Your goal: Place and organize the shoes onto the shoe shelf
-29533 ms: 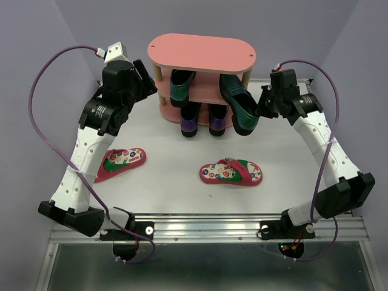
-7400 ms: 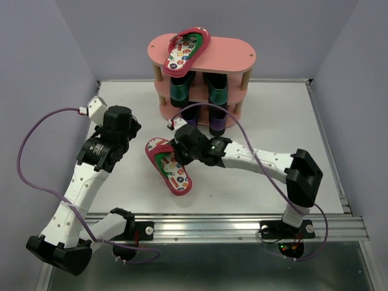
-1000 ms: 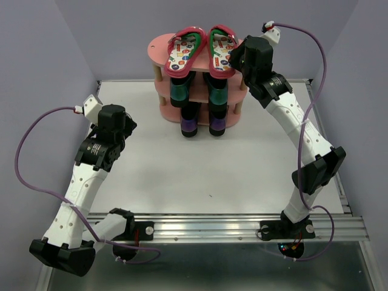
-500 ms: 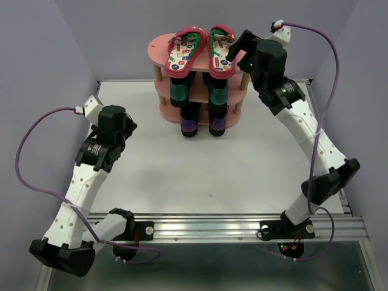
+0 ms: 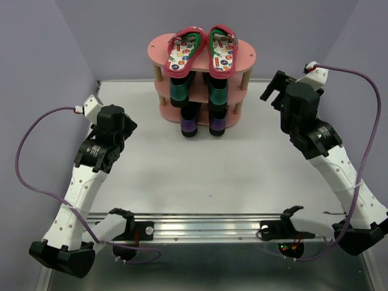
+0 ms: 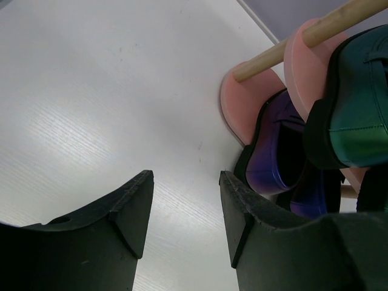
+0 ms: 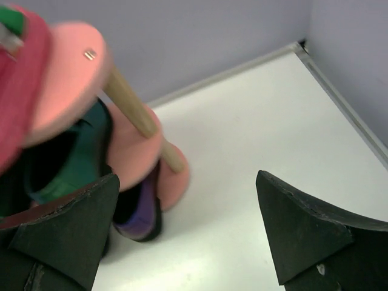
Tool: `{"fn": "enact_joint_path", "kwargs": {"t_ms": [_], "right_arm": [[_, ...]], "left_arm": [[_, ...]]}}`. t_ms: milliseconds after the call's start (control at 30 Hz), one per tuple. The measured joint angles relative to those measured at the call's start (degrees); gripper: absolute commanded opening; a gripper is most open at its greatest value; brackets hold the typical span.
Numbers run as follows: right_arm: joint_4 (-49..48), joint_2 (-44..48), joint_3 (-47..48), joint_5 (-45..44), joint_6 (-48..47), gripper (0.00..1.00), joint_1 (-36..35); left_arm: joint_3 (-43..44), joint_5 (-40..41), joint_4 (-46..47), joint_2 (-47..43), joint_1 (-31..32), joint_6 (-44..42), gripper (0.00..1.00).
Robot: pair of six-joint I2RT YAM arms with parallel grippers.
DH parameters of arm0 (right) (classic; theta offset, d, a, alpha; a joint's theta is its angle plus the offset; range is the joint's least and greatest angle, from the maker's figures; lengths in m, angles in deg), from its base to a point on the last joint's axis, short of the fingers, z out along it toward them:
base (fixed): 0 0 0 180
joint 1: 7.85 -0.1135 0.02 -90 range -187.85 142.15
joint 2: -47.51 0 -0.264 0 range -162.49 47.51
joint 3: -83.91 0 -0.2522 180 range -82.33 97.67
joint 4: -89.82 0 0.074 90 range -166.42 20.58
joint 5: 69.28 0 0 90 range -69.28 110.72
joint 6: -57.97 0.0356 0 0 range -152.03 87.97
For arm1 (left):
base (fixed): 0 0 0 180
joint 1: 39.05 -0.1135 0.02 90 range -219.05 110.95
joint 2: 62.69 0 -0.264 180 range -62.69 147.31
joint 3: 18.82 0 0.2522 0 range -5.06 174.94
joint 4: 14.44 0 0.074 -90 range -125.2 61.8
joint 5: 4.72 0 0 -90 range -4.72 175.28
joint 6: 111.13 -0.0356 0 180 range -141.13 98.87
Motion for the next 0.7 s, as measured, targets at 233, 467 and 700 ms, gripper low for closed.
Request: {"fn": "enact_joint_path", "kwargs": {"t_ms": [233,467,700], "right_arm": [[13.31,4.81,-14.91,-1.46,8.11,1.0,0.0],[22.36,6.32,-21.2,0.07,17.75,1.0,0.0],[24.83,10.19,-24.74,0.31,22.47,1.0,0.0]], "left_arm": [[2.45,0.02,0.11,0.74,-0.07,-1.73,0.58],[3.04,-0.33,1.11,0.76,-0.24,-2.91,0.58],[3.04,-2.01,1.73,0.76,-0.24,-3.58,0.59]]}}
